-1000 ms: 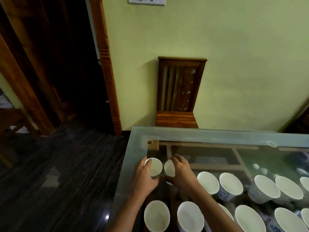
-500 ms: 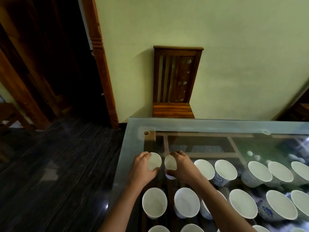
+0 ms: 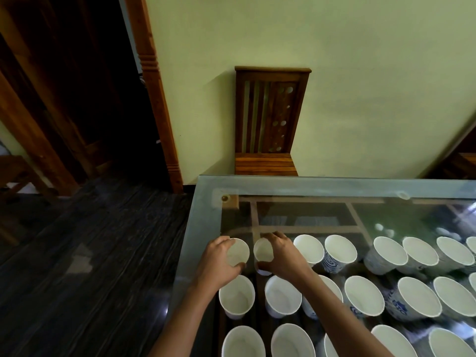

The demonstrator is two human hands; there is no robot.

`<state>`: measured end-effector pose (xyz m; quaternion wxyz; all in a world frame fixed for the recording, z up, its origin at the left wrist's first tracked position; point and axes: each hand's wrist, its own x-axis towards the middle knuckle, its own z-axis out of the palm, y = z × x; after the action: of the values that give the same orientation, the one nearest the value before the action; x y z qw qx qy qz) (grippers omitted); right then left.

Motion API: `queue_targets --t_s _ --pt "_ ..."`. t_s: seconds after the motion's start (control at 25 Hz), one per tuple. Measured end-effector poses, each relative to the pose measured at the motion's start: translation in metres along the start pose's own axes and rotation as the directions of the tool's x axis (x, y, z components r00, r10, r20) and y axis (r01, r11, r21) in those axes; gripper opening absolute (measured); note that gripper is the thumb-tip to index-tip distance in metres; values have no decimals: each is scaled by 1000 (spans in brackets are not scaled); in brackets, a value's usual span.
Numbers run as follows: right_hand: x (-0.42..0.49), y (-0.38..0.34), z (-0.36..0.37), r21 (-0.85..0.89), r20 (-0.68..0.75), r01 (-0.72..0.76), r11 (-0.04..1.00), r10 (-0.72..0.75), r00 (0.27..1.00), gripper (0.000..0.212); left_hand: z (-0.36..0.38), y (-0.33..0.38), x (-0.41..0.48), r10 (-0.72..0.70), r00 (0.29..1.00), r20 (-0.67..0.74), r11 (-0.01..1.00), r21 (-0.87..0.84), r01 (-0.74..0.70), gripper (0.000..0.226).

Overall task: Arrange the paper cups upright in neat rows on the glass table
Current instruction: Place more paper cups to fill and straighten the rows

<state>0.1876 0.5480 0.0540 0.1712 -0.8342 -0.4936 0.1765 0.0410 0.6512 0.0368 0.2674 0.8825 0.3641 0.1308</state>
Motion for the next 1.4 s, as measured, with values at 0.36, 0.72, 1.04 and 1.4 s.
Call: queue_targets --t_s 0.36,0.72,1.04,1.4 --pt "-42 2 -11 62 -107 11 998 -4 994 76 -9 6 -28 -18 996 -92 999 -41 14 60" --pt "-98 1 -8 22 -9 6 1000 -6 1000 74 -2 19 -84 -77 996 -38 994 -86 74 77" --pt "-96 2 1 -8 33 11 1000 -11 999 76 1 20 -87 -90 995 38 995 -36 92 72" --pt "-111 -1 1 27 -28 16 1000 -15 999 82 -7 24 -97 -80 996 32 996 -46 82 73"
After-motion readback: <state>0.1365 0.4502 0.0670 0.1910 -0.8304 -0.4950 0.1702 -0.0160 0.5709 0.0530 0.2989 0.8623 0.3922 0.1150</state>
